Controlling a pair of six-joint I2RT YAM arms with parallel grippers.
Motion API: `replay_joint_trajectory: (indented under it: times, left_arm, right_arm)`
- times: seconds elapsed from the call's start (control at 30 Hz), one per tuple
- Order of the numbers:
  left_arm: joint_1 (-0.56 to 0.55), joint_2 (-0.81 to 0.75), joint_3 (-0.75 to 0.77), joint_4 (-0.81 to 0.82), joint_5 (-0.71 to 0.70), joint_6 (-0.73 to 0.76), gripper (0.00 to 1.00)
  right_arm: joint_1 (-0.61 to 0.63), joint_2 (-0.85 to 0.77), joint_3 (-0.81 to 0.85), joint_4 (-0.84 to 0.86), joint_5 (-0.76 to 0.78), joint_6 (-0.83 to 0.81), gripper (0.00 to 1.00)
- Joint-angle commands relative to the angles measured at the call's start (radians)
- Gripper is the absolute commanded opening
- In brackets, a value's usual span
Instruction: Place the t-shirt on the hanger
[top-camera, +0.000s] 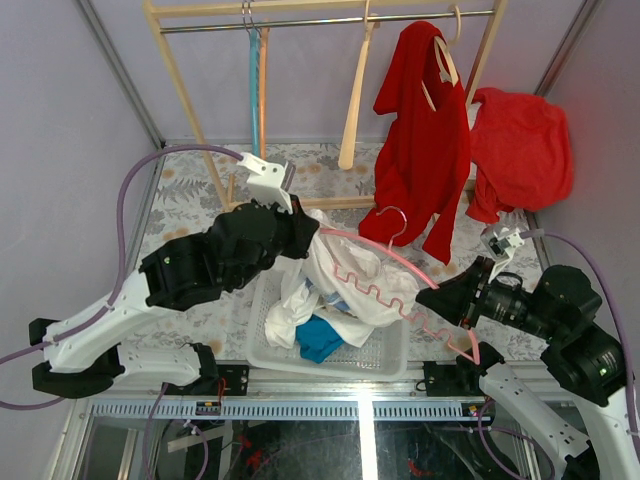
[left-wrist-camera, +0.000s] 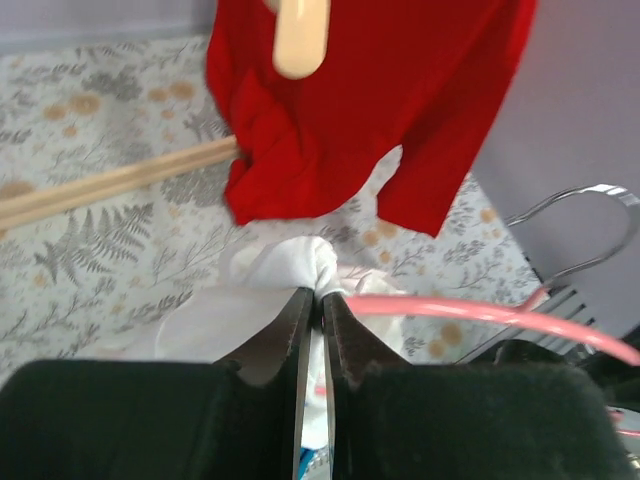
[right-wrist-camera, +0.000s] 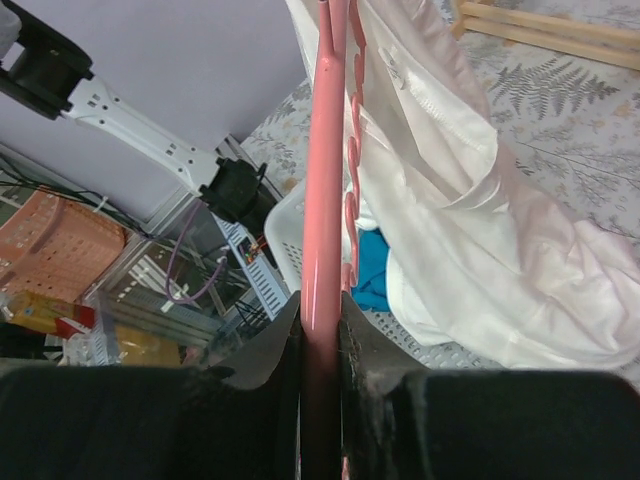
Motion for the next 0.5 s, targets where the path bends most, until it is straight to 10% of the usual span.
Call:
replay_joint_trajectory:
  times: [0.0, 0.47]
  left_arm:
    - [0.004, 0.048, 0.138, 0.048, 0.043, 0.086, 0.07]
    - [-0.010, 0.104, 0.248, -0.012, 0.144, 0.076, 0.07]
  right_arm:
    - [-0.003, 0.023, 0.010, 0.160, -0.123, 0.035, 0.00]
    - [-0.002, 0.100, 0.114, 0.110, -0.058, -0.070, 0.00]
